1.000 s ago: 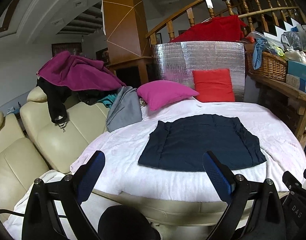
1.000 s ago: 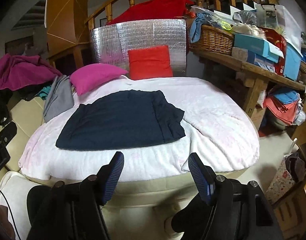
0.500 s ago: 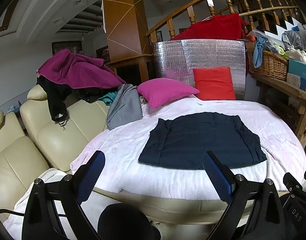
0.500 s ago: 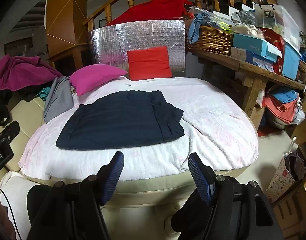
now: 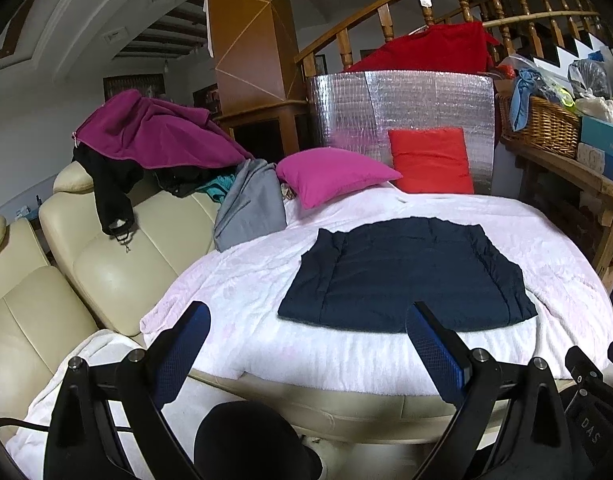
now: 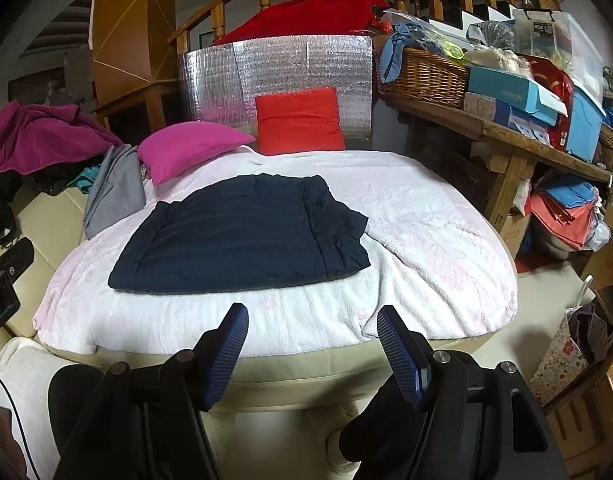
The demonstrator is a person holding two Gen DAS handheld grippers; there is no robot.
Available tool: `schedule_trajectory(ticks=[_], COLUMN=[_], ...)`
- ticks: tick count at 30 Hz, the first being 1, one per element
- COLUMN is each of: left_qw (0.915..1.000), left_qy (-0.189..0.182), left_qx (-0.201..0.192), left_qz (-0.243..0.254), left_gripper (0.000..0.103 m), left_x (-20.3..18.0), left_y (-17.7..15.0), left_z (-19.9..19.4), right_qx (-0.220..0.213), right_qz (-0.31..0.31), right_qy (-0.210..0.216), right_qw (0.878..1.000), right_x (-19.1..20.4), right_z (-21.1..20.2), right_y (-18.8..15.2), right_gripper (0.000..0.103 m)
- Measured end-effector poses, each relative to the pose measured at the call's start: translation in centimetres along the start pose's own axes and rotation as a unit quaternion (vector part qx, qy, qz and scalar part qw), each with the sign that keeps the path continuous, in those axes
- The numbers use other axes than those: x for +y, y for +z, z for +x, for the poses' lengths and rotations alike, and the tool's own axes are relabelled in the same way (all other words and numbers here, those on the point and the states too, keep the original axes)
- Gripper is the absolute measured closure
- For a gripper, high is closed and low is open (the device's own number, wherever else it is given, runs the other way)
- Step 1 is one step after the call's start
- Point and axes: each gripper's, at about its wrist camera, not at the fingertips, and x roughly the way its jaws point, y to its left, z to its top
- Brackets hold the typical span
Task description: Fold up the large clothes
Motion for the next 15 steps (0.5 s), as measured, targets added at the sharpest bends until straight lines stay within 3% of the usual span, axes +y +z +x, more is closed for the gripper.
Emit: schedule_trajectory(ticks=[15], left_qw=[0.9995], left_qy=[-0.004], left_qx=[0.031], left_qz=[-0.003], left_gripper=[0.005], left_x=[0.1], left_y=[-0.9], left_z=[1.7], right_qx=[0.011], right_qz=[0.007], right_qy=[-0.003], right_qw=[1.000], right_x=[0.2], right_z=[1.1], right_y=[-0.3], right_gripper=[0.032])
